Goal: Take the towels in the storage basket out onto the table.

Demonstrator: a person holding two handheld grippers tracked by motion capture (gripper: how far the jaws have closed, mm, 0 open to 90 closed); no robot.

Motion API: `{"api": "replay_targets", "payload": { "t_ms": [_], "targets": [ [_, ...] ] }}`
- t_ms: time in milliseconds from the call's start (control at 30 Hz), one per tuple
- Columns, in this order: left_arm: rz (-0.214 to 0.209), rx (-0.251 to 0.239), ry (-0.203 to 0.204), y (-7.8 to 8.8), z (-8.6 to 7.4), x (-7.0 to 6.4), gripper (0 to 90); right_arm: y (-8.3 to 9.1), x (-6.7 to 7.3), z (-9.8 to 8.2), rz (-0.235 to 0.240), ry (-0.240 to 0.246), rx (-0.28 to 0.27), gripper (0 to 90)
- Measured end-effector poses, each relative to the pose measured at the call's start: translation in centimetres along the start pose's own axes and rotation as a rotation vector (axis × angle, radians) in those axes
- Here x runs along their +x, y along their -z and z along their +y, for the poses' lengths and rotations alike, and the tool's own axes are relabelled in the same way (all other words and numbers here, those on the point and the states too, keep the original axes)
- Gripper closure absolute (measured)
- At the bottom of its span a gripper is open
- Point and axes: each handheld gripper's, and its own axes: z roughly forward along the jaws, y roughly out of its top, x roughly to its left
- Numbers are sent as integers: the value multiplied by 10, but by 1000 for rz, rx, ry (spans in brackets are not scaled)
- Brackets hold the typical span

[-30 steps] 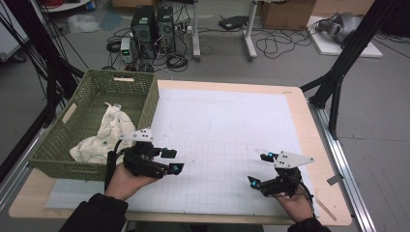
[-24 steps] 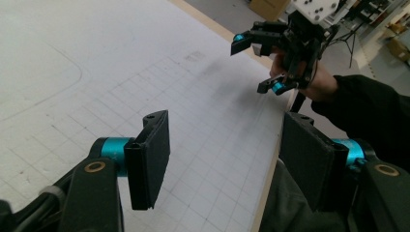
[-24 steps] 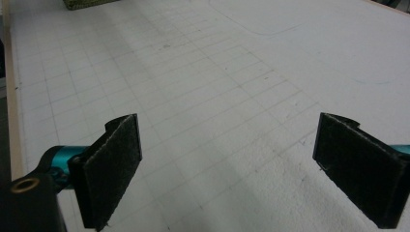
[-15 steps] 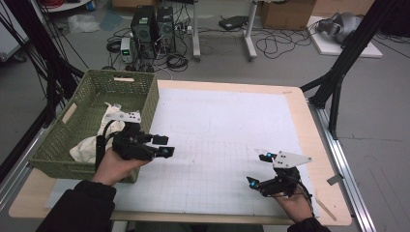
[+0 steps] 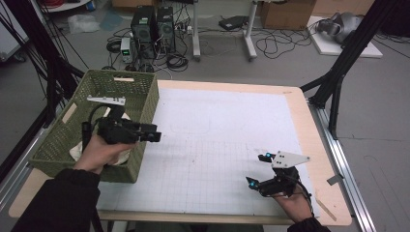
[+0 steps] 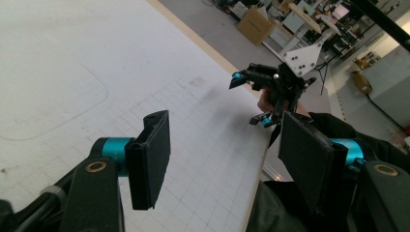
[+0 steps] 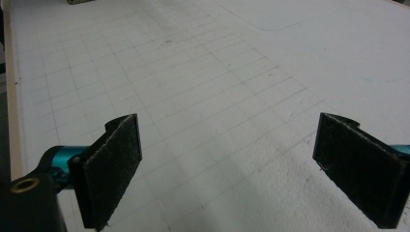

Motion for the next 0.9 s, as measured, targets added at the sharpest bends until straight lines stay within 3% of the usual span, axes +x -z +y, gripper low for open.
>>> {"api": "replay_targets", "payload": {
  "t_ms": [333,467,500,533,600,800,900],
  "targets": [
    [51,-21,40,30,9,19,393,0,0,0,5,-4,5,92],
    [94,-29,62,41,8,28,384,0,0,-1,4,-9,6,92],
    [131,-33,67,46,7,34,378,0,0,-1,5,-10,7,92],
    [131,-33,67,46,7,34,379,0,0,-1,5,-9,8,92],
    [169,-33,84,53,6,41,382,-1,0,-1,6,-10,9,92],
    [246,-17,96,62,2,53,381,-1,0,-2,6,-8,9,92],
    [292,15,105,66,-1,64,380,-1,0,-2,7,-9,9,92]
  ]
}}
